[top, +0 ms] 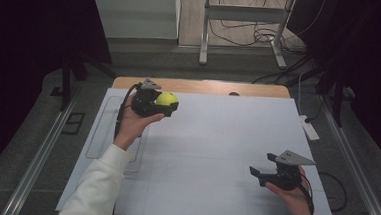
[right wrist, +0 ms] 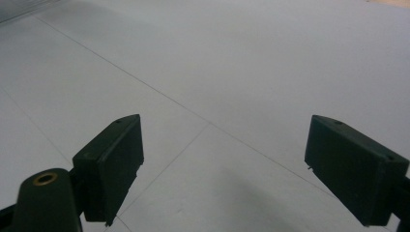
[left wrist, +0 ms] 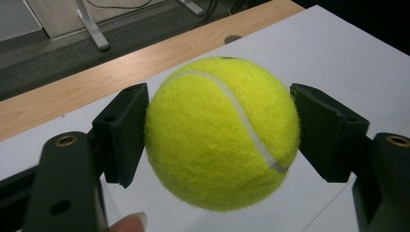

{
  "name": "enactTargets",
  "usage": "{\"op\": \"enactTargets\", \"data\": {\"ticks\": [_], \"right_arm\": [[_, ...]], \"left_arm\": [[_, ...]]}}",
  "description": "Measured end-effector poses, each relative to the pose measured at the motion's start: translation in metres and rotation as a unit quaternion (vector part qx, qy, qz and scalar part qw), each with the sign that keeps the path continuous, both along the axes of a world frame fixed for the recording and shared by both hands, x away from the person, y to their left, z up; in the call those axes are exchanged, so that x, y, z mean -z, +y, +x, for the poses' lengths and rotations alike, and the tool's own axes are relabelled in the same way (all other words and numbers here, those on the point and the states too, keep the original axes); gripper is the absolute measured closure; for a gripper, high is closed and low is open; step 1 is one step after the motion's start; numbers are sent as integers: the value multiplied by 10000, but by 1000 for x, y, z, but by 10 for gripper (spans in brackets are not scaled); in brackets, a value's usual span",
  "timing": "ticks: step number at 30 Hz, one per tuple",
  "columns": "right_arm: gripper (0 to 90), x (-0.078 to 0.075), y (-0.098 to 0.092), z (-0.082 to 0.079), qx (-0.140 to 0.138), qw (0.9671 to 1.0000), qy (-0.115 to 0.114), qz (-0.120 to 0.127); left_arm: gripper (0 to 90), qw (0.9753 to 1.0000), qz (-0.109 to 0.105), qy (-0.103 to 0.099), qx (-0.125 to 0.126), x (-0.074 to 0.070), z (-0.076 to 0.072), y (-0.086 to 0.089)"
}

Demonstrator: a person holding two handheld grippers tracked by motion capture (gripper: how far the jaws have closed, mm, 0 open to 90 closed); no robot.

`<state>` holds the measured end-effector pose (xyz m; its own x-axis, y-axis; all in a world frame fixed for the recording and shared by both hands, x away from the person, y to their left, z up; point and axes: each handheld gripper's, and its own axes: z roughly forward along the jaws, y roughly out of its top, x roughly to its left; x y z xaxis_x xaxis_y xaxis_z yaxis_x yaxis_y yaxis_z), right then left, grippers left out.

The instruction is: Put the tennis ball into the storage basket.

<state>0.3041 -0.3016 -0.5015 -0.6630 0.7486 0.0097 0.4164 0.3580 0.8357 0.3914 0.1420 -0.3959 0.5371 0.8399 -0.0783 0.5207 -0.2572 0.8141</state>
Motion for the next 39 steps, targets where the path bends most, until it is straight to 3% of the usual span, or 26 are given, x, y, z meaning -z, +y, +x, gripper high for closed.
{"op": "enactTargets", "data": {"ticks": [39], "right_arm": [[143, 1, 0, 0, 4, 10000, 4, -24]], "left_arm": [[264, 9989, -173, -45, -425, 3, 2, 33]]}}
